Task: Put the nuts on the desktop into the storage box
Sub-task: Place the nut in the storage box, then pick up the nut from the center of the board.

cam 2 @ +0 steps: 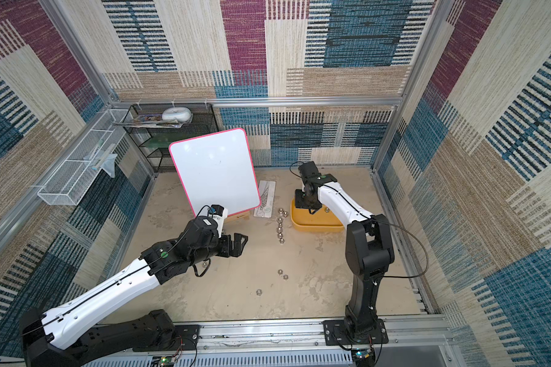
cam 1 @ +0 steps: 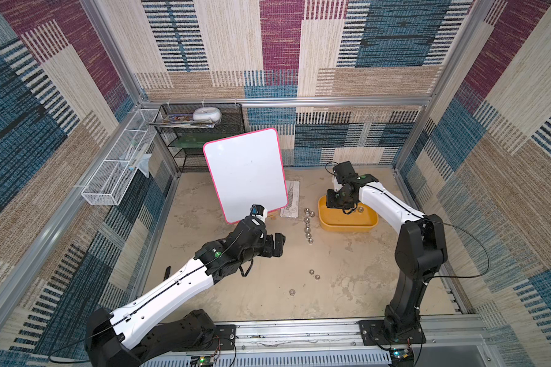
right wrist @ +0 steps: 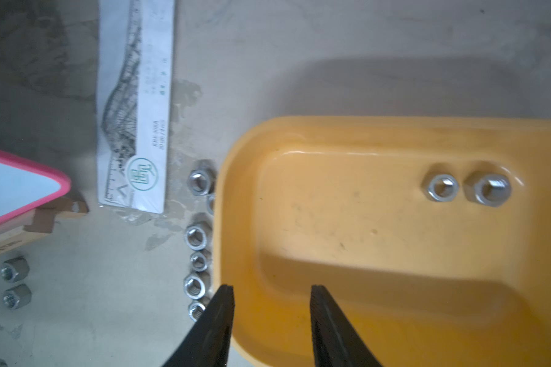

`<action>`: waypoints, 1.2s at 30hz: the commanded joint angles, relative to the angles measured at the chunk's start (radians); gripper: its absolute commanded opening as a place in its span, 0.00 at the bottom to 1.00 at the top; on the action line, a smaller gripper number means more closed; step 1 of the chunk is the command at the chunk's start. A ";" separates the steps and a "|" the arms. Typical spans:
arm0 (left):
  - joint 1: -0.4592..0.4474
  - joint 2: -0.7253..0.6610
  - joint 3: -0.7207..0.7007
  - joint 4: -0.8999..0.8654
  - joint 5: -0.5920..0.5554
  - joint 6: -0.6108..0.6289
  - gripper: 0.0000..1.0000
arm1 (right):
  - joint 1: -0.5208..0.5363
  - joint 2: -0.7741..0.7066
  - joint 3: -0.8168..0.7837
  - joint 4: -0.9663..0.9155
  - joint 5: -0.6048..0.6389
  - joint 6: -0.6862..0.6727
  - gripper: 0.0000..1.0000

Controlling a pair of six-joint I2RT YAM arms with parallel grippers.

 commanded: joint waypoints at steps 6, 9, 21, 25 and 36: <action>0.035 -0.029 0.000 -0.063 -0.041 -0.040 1.00 | 0.121 0.227 0.285 -0.101 0.038 -0.034 0.46; 0.049 -0.047 -0.008 -0.064 -0.036 -0.043 1.00 | 0.143 0.305 0.389 -0.150 0.048 -0.041 0.46; 0.077 -0.070 -0.015 -0.077 -0.024 -0.047 1.00 | 0.153 0.442 0.510 -0.190 0.057 -0.061 0.48; 0.082 -0.069 -0.018 -0.076 -0.021 -0.046 1.00 | 0.153 0.460 0.506 -0.183 0.064 -0.073 0.49; 0.087 -0.071 -0.017 -0.074 -0.013 -0.044 1.00 | 0.151 0.510 0.512 -0.175 0.101 -0.090 0.50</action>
